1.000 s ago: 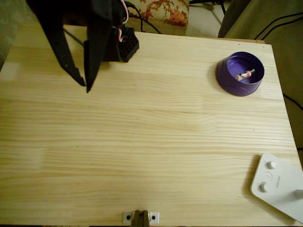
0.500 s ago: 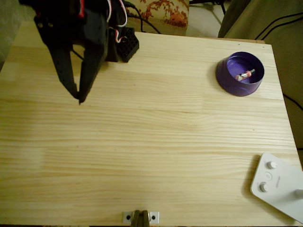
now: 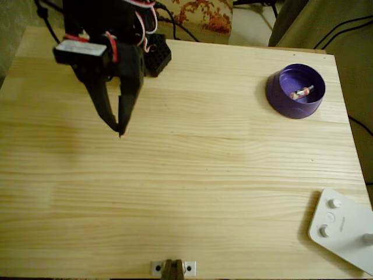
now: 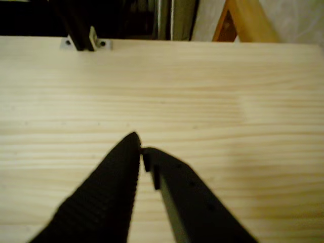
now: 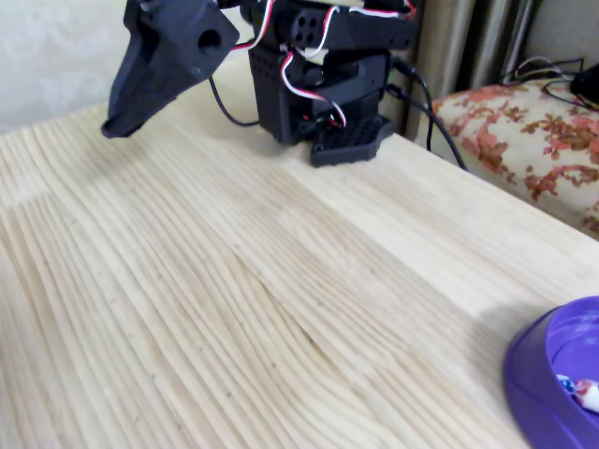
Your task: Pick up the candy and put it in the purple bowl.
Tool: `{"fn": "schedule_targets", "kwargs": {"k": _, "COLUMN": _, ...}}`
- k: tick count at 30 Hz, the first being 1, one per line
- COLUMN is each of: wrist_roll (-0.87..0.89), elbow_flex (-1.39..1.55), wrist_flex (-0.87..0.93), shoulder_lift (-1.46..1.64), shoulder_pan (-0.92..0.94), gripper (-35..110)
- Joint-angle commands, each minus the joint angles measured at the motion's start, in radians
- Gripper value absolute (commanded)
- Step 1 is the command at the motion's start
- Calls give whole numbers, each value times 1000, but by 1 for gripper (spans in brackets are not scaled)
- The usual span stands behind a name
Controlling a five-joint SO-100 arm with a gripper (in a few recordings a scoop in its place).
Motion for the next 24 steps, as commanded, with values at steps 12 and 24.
{"fn": "schedule_targets", "kwargs": {"k": 12, "wrist_roll": 12, "elbow_flex": 28, "wrist_flex": 20, "shoulder_lift": 69, "shoulder_pan": -52, "gripper": 0}}
{"fn": "schedule_targets", "kwargs": {"k": 24, "wrist_roll": 11, "elbow_flex": 28, "wrist_flex": 20, "shoulder_lift": 69, "shoulder_pan": -49, "gripper": 0}}
